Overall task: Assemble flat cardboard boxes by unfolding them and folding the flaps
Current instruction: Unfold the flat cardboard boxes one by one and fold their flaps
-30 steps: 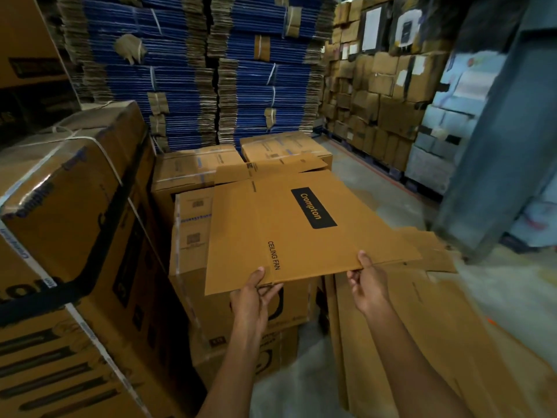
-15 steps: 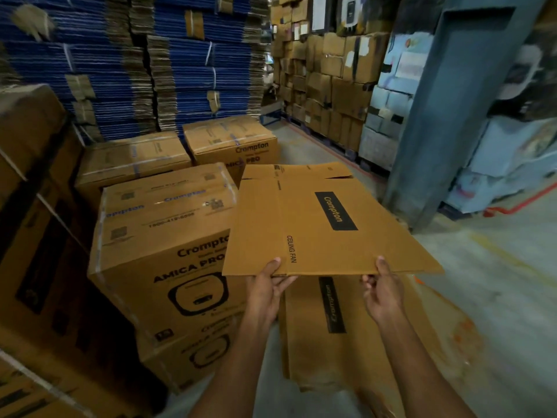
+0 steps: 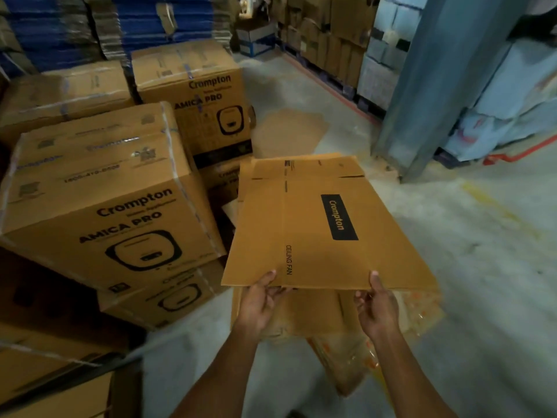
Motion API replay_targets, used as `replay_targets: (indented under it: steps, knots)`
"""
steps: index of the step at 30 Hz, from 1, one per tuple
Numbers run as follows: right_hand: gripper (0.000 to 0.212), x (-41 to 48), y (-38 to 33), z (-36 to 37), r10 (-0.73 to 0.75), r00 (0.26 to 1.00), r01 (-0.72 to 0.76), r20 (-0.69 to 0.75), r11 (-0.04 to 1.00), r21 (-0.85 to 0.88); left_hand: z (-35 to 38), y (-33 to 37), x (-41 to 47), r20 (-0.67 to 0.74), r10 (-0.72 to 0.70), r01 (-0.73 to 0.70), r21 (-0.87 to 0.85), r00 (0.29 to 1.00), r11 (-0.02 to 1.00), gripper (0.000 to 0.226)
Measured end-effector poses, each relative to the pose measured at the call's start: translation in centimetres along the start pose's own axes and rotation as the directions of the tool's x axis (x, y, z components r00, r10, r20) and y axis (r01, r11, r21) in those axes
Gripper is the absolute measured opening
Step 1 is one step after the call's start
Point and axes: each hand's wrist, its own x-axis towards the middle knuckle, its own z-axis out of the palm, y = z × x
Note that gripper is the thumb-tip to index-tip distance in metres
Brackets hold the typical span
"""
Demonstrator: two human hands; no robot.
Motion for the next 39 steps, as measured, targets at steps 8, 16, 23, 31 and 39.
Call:
replay_targets:
  steps: [8,16,23,31,39]
  knots:
    - [0.035,6.1,3.5,-3.0,0.211,0.975,-0.218,-0.066,0.97,-0.11,-2.3,-6.1,4.7,-0.307,-0.183,0.177,-0.046,0.934,0.983,0.044]
    - [0.022,8.0,7.8,-4.8,0.373,0.915,-0.382,-0.15,0.924,-0.032,-5.5,-8.1,5.0,-0.35,-0.29,0.248,-0.16,0.891,0.955,0.017]
    - [0.02,7.1,9.0,-4.3,0.435,0.893,-0.438,-0.12,0.899,-0.005,-6.3,-7.5,3.7,-0.265,-0.302,0.284,-0.104,0.916,0.953,0.028]
    - [0.015,2.6,11.8,3.6,0.316,0.938,-0.26,0.139,0.912,-0.316,-12.5,-3.7,1.3,-0.32,-0.127,0.16,0.08,0.939,0.984,0.013]
    - [0.014,-7.0,24.8,16.6,0.543,0.723,-0.062,0.427,0.667,-0.743,-31.0,0.6,-6.9,-0.619,0.056,-0.093,-0.028,0.784,0.995,0.016]
